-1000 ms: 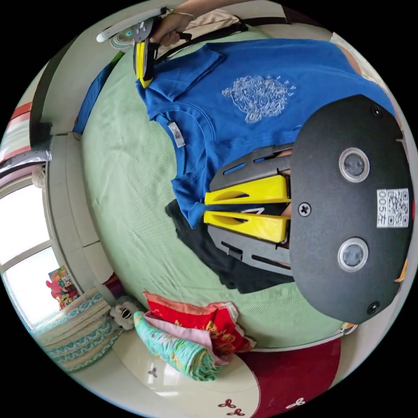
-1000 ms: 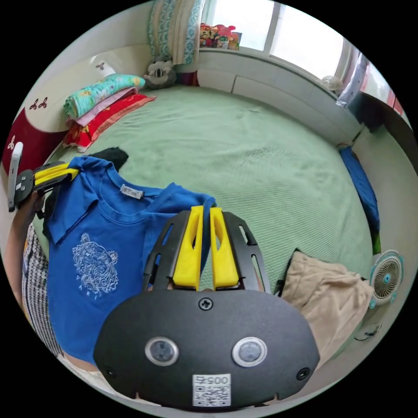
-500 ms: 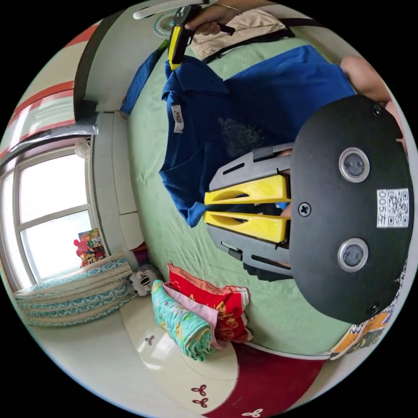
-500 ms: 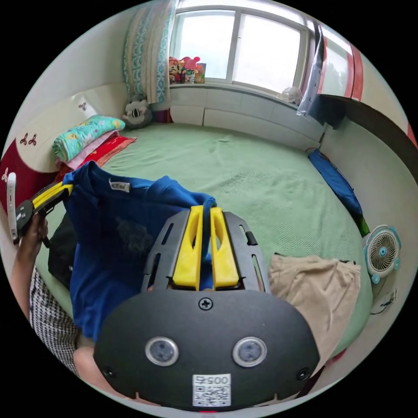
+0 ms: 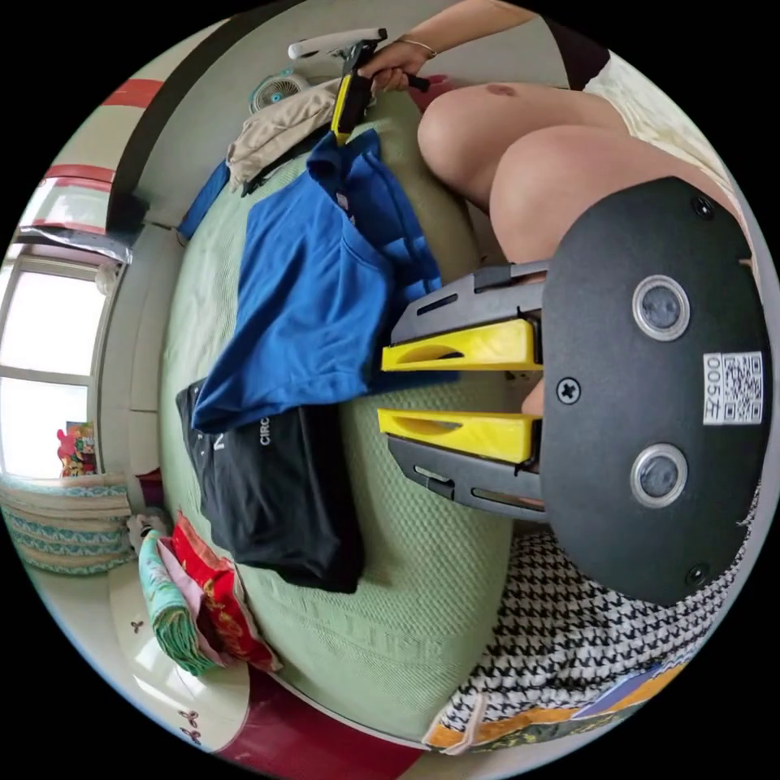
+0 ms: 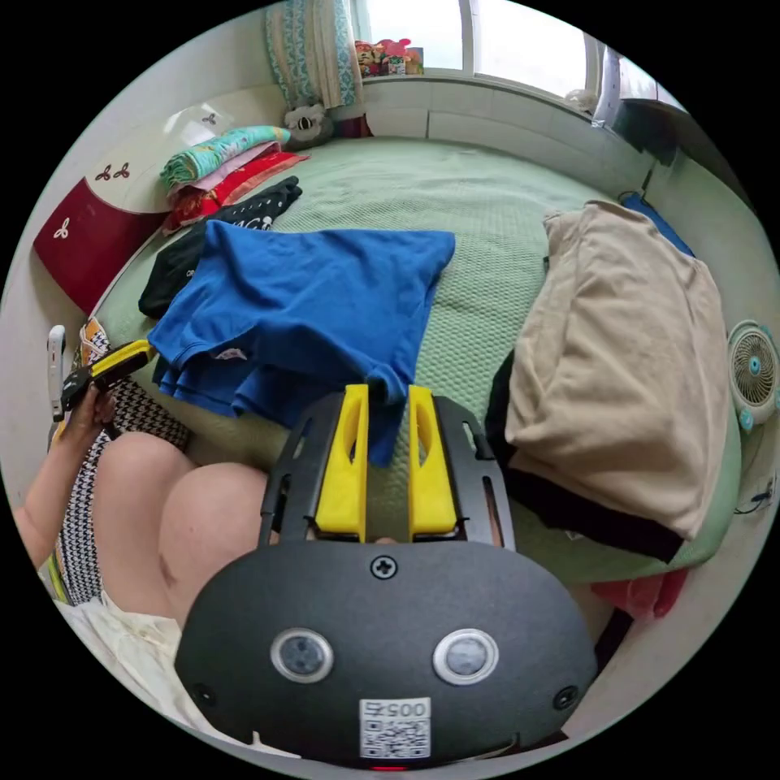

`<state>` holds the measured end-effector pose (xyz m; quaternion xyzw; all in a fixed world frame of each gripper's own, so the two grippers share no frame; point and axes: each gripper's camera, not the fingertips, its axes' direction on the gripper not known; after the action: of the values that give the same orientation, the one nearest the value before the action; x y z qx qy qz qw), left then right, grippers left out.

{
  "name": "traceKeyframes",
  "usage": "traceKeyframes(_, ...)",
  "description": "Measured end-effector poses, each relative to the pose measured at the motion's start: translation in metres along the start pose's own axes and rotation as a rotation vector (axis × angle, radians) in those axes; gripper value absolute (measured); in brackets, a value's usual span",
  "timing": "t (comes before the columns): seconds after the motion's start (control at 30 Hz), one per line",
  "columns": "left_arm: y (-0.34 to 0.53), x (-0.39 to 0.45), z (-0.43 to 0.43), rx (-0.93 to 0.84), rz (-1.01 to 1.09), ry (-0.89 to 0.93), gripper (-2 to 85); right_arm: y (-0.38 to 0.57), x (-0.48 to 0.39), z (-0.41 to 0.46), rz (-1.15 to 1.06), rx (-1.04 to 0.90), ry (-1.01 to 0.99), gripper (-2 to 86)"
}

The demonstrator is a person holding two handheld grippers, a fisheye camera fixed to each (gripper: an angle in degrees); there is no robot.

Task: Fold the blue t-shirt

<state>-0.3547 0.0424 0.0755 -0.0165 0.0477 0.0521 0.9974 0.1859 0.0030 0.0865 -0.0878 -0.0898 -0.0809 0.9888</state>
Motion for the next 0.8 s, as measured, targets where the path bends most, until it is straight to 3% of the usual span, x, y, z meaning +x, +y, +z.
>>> traceKeyframes(0.2,-0.012,0.016,-0.035,0.033,0.012,0.017,8.8,-0.002,-0.003,-0.04,-0.005,0.05,-0.013,8.4)
traceKeyframes(0.37,-0.007,0.024,-0.018,0.026,-0.104,-0.017,11.1,0.001,-0.005,-0.043,0.065,0.054,-0.034,9.3)
traceKeyframes(0.6,-0.002,0.045,0.029,-0.136,-0.203,0.037,10.6,0.01,0.005,0.008,0.168,-0.096,-0.052,11.5)
traceKeyframes(0.8,-0.011,0.082,0.013,-0.127,-0.092,-0.066,4.2,0.011,-0.017,-0.004,0.085,-0.088,0.021,0.8)
